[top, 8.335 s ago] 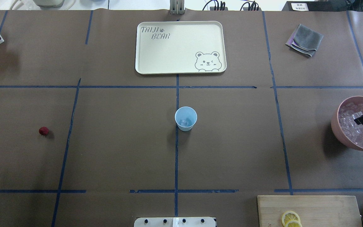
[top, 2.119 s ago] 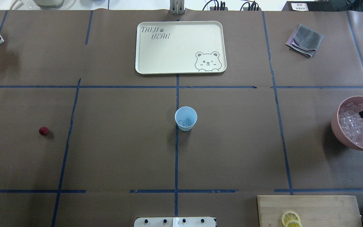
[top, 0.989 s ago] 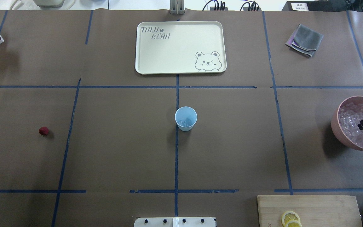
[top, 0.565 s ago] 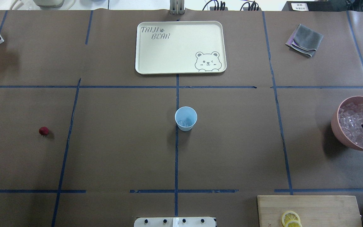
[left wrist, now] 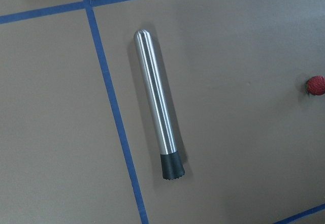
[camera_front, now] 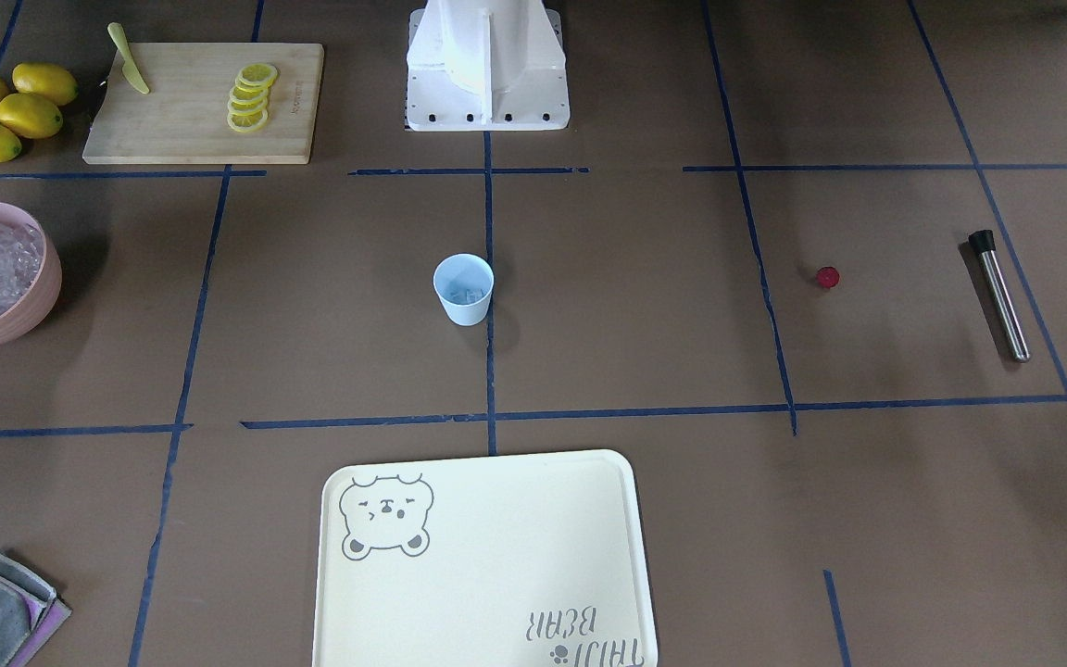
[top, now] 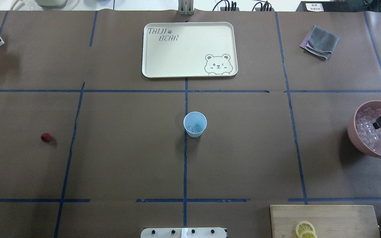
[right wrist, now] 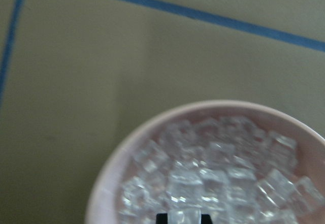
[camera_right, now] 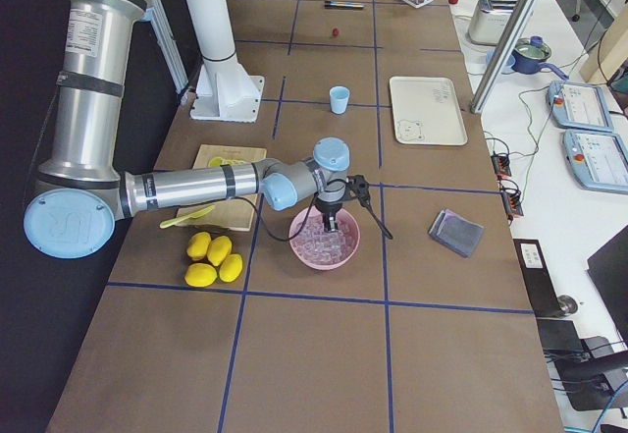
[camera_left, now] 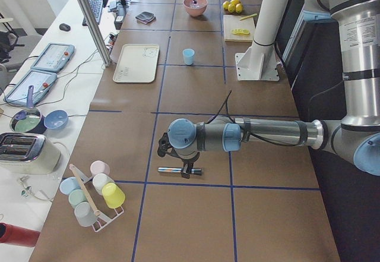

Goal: Mash ice and strawberries in cup
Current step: 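Lower the right gripper into the bowl and grasp a third ice cube, then carry the ice cube to the blue cup and release it inside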

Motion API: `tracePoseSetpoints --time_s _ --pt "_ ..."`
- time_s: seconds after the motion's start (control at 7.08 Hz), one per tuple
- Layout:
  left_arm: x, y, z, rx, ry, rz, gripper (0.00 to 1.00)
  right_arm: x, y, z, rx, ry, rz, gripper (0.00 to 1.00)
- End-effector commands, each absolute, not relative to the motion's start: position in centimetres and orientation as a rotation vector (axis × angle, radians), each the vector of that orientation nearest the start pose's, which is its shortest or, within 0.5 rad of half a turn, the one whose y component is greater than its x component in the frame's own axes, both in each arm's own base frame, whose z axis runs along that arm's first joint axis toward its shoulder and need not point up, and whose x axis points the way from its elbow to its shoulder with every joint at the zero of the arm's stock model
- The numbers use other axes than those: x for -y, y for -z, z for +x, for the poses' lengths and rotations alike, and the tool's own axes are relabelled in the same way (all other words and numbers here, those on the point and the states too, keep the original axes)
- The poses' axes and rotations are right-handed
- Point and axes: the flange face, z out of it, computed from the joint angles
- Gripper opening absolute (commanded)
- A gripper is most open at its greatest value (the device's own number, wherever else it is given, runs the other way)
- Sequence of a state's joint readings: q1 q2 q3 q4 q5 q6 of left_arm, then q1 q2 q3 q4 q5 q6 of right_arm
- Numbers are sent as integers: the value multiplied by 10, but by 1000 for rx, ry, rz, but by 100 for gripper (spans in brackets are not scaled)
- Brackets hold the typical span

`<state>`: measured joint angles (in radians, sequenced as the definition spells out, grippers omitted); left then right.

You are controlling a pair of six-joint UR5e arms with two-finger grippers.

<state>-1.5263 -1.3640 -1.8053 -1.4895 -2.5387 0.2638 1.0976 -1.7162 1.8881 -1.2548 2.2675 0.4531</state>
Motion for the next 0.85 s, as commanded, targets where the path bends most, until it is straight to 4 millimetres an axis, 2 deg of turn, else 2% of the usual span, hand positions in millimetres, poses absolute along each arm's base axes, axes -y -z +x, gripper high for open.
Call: tracePoseSetpoints --time_s 0.0,0.28,0.57,0.71 --pt "402 -630 -33 -970 -257 56 100 454 -414 -202 986 6 76 0" --pt "402 -630 -33 -970 -255 53 100 456 -312 -289 1102 -134 -23 0" --pt "403 -631 -33 -971 -254 52 100 447 -241 -392 1128 -288 -56 1" --pt "403 -632 -33 -971 -253 51 100 445 -215 -441 1130 -345 -57 1"
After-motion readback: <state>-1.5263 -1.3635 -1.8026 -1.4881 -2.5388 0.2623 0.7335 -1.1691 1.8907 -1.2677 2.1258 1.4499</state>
